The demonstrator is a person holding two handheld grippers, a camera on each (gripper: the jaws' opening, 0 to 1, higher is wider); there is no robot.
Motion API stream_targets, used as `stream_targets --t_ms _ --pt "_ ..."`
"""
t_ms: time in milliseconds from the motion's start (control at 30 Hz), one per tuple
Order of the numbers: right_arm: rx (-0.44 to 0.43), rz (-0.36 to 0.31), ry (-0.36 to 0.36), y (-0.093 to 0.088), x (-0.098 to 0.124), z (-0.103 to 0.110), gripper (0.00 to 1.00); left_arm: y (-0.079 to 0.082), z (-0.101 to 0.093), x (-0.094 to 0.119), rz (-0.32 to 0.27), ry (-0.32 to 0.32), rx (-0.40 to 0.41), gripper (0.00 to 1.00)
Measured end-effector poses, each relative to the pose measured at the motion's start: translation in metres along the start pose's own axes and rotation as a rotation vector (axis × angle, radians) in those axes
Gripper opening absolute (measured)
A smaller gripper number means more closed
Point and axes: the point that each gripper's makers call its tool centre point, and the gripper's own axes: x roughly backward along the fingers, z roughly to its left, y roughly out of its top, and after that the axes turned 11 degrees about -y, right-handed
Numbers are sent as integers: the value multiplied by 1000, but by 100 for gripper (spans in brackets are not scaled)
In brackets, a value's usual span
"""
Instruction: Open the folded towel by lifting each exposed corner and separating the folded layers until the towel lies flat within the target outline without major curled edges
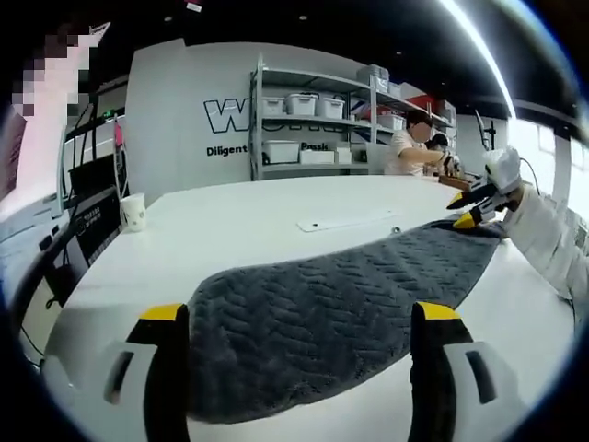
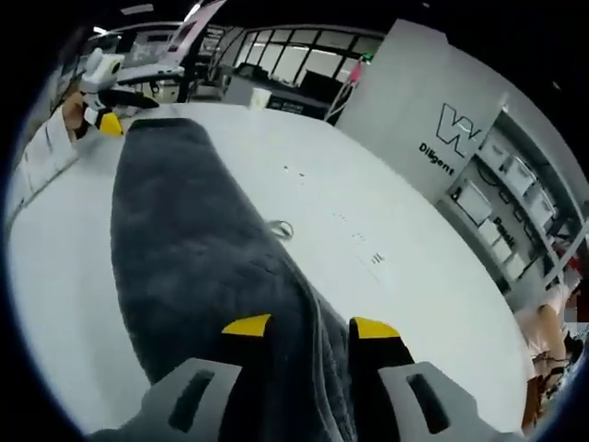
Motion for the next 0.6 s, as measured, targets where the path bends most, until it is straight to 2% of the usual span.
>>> stream_targets --t_ms 133,233,300,600 --pt "22 14 6 -9 -7 5 19 1 0 0 -3 1 0 99" --pt "39 50 -9 -18 -13 2 11 0 -1 0 1 1 0 99" --pt "44 52 -9 -20 -13 0 0 0 -1 1 1 4 -3 99" --pt "22 35 -2 -17 -8 0 0 0 -2 1 2 0 -3 99"
